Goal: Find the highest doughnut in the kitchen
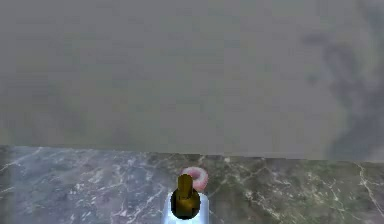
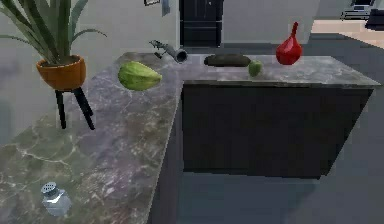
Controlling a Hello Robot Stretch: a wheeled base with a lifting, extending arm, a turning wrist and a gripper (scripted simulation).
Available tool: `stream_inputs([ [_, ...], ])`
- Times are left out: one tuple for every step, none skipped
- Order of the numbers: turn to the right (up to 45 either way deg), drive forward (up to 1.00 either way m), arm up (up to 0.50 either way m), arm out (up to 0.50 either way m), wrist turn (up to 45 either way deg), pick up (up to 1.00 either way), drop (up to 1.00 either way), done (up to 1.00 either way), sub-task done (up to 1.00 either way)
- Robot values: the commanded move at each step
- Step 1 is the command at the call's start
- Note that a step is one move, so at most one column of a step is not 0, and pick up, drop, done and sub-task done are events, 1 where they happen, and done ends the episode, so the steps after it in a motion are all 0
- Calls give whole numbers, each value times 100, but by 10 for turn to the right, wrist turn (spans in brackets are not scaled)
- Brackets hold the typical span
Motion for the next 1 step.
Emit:
stream_inputs([
  [0, 0, 0, 0, 0, 0, 0, 100, 0],
])
